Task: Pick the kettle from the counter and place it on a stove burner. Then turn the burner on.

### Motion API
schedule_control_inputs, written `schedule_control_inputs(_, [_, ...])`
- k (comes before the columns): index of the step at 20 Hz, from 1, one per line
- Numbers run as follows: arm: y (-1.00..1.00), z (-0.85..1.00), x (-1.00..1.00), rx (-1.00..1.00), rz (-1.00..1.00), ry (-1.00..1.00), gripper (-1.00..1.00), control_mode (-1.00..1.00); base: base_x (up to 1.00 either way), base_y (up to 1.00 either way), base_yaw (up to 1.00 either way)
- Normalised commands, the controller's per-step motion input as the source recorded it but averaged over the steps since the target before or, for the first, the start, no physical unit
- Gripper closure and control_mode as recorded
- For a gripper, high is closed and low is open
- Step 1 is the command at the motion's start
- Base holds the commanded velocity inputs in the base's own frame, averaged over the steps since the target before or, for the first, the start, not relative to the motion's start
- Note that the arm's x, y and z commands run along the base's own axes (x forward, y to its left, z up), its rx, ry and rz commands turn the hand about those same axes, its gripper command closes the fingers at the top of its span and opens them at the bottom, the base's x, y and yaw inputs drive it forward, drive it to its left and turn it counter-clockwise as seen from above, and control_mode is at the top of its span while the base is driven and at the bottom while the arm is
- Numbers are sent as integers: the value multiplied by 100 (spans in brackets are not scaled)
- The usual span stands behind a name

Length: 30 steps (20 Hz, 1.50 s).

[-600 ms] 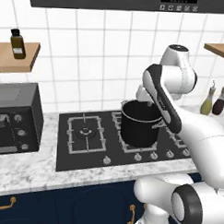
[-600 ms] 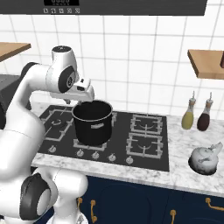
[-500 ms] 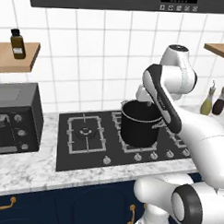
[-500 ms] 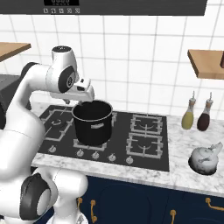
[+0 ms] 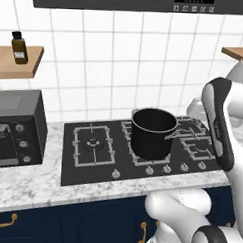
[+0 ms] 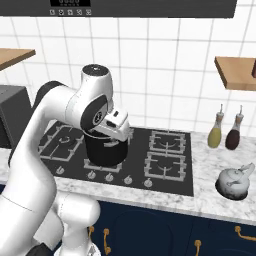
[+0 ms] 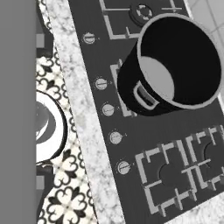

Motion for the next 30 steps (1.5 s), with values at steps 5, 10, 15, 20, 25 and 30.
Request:
schedule_control_inputs(5, [-100, 0, -85, 9, -29, 0, -100, -100, 0, 0, 0])
schedule_control_inputs(10, [-100, 0, -29, 5, -21, 0, -100, -100, 0, 0, 0])
schedule_control_inputs(15, [-100, -2, -12, 9, -7, 0, -100, -100, 0, 0, 0])
schedule_control_inputs(20, [-100, -12, -8, 10, 0, 0, -100, -100, 0, 0, 0])
schedule_control_inputs(25, [-100, -11, 0, 12, 0, -1, -100, -100, 0, 0, 0])
schedule_control_inputs(30, [-100, -11, 37, 13, 9, -4, -100, -100, 0, 0, 0])
